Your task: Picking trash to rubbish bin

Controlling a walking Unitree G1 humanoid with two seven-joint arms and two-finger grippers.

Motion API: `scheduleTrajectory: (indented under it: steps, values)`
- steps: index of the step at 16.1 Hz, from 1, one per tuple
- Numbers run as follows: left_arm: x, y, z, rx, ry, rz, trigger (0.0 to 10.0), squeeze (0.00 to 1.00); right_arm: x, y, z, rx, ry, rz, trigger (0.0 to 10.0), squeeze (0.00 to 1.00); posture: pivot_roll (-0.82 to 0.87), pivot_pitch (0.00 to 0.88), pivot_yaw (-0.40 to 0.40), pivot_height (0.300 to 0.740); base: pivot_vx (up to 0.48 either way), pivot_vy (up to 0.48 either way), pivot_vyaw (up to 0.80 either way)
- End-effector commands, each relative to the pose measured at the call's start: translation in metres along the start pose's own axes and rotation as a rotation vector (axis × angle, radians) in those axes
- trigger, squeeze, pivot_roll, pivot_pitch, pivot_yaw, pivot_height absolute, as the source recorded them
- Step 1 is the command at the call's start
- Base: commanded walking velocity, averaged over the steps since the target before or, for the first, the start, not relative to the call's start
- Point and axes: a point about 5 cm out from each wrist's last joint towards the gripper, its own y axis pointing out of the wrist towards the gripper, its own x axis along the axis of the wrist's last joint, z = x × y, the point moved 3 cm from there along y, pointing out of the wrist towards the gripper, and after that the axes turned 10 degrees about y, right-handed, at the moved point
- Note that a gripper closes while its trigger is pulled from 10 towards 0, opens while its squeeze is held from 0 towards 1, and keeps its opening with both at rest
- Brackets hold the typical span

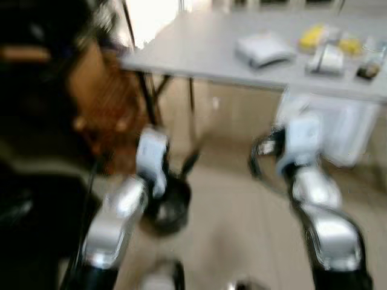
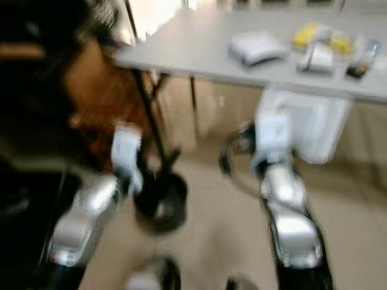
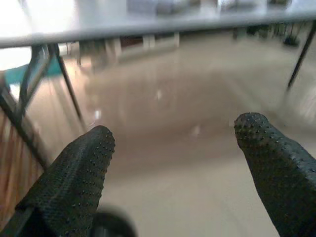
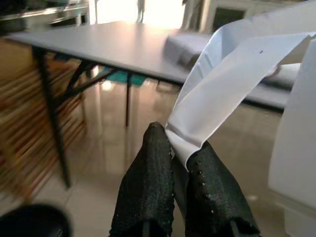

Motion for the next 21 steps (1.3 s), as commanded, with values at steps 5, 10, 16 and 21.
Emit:
scheduleTrajectory:
  steps: [5,10,16,21]
  values:
    - [0.011,0.006,0.003,0.003,0.026,-0.034,10.0,0.00,0.004,0.001,-0.003,-0.008,-0.005,-0.015,10.0,0.00,-0.06,0.110,0.069,0.740,-0.072,0.000,0.00]
    - [0.010,0.007,0.000,-0.004,0.015,-0.030,10.0,0.00,0.004,0.002,-0.003,-0.012,-0.006,-0.015,10.0,0.00,-0.06,0.109,0.070,0.740,0.000,0.000,0.00]
    - [0.008,0.013,-0.001,-0.017,0.017,-0.029,10.0,0.00,0.000,0.002,-0.009,-0.044,-0.010,-0.014,10.0,0.00,-0.06,0.083,0.091,0.740,0.000,0.000,0.00]
    - [0.011,0.024,-0.003,-0.037,0.036,-0.040,10.0,0.00,0.000,0.007,-0.008,-0.068,0.004,-0.034,10.0,0.00,-0.06,0.048,0.121,0.740,0.000,0.000,0.00]
